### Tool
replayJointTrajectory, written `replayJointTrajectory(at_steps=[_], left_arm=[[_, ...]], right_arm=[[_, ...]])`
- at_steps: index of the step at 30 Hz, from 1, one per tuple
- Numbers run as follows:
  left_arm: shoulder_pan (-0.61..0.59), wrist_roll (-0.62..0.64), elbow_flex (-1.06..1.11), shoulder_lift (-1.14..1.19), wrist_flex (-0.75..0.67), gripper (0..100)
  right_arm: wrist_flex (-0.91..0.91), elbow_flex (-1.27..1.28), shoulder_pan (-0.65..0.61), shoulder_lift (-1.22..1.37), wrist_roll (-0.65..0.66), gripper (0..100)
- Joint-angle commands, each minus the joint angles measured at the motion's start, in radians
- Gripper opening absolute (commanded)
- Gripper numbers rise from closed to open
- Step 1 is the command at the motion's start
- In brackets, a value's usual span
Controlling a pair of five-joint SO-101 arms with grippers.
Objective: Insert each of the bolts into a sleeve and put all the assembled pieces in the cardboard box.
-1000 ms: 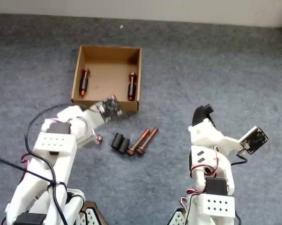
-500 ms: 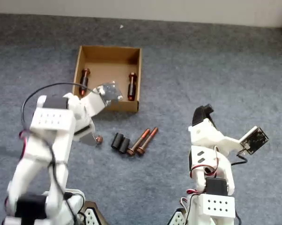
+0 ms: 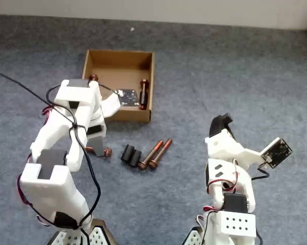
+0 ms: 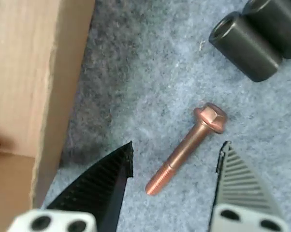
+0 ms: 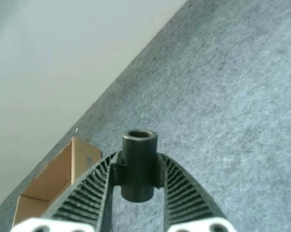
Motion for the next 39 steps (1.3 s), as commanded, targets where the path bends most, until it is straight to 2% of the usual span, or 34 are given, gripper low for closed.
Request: replayJointTrajectory(at_steps=[1, 6, 11, 17, 21, 25, 30, 34, 39], left_arm=[[0.001, -0.012, -0.047, 0.035, 0.009, 28], [0.004, -0.006, -0.044, 0.071, 0.009, 26], [0.073, 0.068, -0.047, 0.116, 0.008, 14], [0.122, 0.069, -0.044, 0.14, 0.009, 0], [0.124, 0.104, -0.042, 0.12, 0.018, 1], [0.12, 0.213, -0.035, 0.012, 0.032, 1], [0.124, 0.256, 0.077, -0.22, 0.043, 1], [0.124, 0.339, 0.208, -0.427, -0.028, 1], [0.122, 0.485, 0.346, -0.644, -0.141, 1]], right_arm=[[-0.028, -0.008, 0.001, -0.021, 0.011, 0.5], [-0.028, -0.008, -0.001, -0.021, 0.011, 0.5], [-0.028, -0.008, -0.001, -0.021, 0.011, 0.5], [-0.028, -0.008, -0.001, -0.021, 0.011, 0.5], [-0.028, -0.008, -0.001, -0.021, 0.011, 0.5], [-0.028, -0.008, -0.001, -0.021, 0.011, 0.5], [-0.028, -0.008, -0.002, -0.021, 0.014, 0.5], [-0.028, -0.007, -0.008, -0.021, 0.12, 0.5], [-0.008, -0.005, -0.116, -0.021, 0.244, 0.5]])
